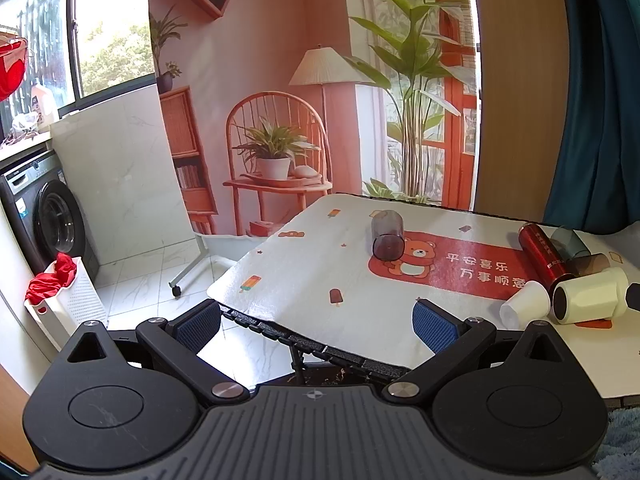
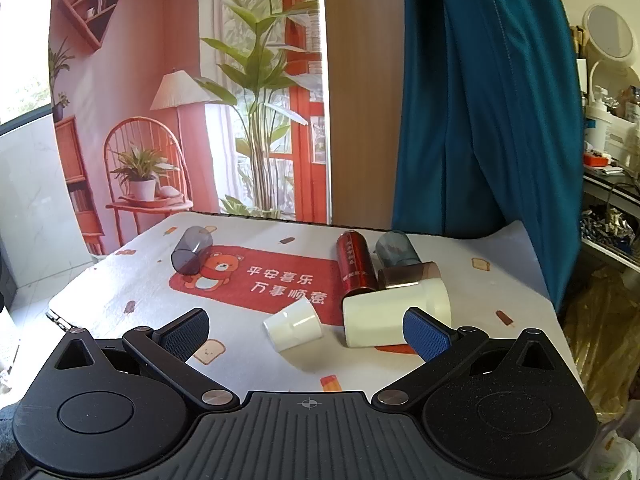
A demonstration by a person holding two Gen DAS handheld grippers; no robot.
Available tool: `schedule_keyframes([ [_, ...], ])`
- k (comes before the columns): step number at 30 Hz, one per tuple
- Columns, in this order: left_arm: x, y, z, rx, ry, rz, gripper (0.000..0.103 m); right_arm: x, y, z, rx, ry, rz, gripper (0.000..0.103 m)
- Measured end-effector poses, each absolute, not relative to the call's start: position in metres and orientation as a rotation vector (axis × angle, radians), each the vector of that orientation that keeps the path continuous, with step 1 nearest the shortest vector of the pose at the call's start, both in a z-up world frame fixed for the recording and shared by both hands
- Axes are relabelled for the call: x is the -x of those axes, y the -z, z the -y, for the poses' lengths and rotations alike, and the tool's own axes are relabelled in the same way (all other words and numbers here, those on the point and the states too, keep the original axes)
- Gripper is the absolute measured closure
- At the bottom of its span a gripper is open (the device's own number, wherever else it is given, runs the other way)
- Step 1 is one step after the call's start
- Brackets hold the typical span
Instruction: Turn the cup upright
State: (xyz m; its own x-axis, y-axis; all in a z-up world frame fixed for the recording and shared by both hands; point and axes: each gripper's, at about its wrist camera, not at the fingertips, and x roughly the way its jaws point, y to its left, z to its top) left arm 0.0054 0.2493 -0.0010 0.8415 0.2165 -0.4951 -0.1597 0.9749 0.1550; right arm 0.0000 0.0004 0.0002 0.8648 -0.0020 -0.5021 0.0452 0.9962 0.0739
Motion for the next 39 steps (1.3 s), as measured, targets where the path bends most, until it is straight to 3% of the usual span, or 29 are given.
schedule_keyframes([
  [39, -0.0058, -0.0005, -0.2572, -0.086, -0.188, -0.546, 0.000, 0.0013, 0.0010, -0.0010, -0.082, 0.029, -0.523, 0.000],
])
